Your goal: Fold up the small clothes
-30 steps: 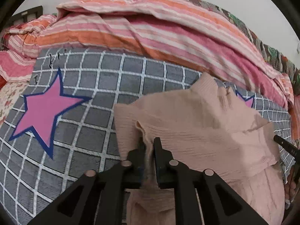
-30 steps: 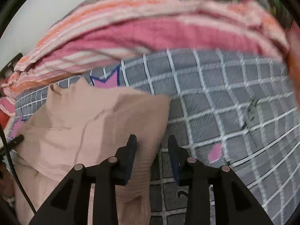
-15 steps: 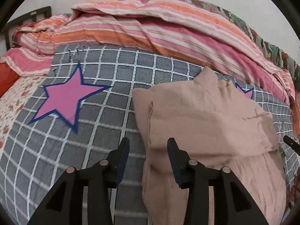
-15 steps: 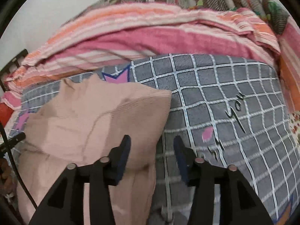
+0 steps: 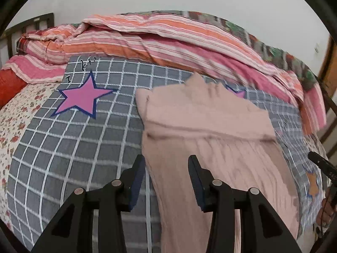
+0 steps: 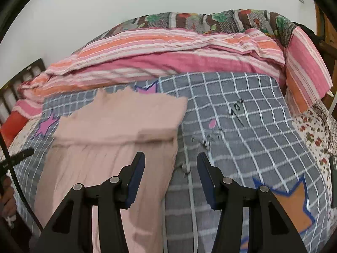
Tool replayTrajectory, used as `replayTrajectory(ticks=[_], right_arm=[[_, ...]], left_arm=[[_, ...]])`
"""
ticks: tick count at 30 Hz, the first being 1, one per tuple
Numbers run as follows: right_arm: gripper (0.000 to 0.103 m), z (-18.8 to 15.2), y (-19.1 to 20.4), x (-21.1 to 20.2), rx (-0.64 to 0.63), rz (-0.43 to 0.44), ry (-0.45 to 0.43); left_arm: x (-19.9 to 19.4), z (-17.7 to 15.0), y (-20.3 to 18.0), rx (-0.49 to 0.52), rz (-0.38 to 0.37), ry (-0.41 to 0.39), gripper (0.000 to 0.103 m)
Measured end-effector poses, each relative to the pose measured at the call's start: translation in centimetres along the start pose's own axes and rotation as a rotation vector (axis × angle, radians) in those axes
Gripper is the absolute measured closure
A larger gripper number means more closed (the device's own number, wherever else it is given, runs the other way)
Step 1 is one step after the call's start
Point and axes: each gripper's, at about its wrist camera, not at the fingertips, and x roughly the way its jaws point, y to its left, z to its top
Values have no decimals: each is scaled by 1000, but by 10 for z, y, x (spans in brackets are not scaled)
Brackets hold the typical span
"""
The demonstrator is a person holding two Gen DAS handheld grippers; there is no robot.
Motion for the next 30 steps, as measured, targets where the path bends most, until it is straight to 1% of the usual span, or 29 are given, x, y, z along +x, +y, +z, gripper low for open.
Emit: replayTrajectory(ticks=[3,5,7,8,9,10,12,13,15,17,19,20,21,23,24,25,26,27,28,29,30], right_arm=[[53,-25,2,-11,-11,28,38],[53,-45,0,-16,7,47,63],[53,-66,-2,-21,21,78,93],[53,-76,-3,-23,24,82,98],[53,-89,-3,-28,24,88,97],[53,-98,-3,-31,24,92,96],[54,-118,-3,-36,29,118,107],[55,-127,-3,-37,31,136,116],[55,-140,-2,-41,26,157,120],[56,-154,-1,-44,21,194,109],[58,-165,0,-43,13,196,113],[59,-169,1,-42,10,185,113],[61,-173,2,-39,11,175,118],[62,-177,3,-33,28,172,129],[65,-178,4,-31,33,172,127],[69,-178,4,-29,36,168,123],[74,-177,6,-26,43,157,127],[93,-175,7,-26,48,162,127],[98,-174,8,-26,49,181,128],[98,-171,9,-30,44,214,119],[98,-169,9,-36,43,215,89]], left_arm=[[-13,-23,0,-20,-12,4,62],[-19,-42,3,-39,-16,18,61],[-22,-60,7,-64,-30,41,56],[-23,-72,9,-66,-40,55,54],[-24,-83,11,-65,-42,69,49],[-24,-91,11,-66,-43,76,49],[-25,-110,13,-72,-57,98,49],[-26,-117,14,-78,-74,106,49],[-26,-132,15,-100,-128,118,49],[-26,-142,14,-109,-138,122,51],[-23,-150,12,-114,-136,116,52],[-21,-152,12,-119,-129,117,54],[-19,-153,11,-125,-127,117,59],[-17,-153,10,-138,-126,108,59],[-16,-153,10,-142,-122,102,66],[-16,-152,10,-140,-121,94,82],[-17,-151,10,-137,-138,90,93],[-19,-150,12,-139,-156,87,96],[-22,-149,14,-143,-160,77,96],[-28,-149,17,-144,-166,58,96],[-32,-149,20,-142,-172,46,96]])
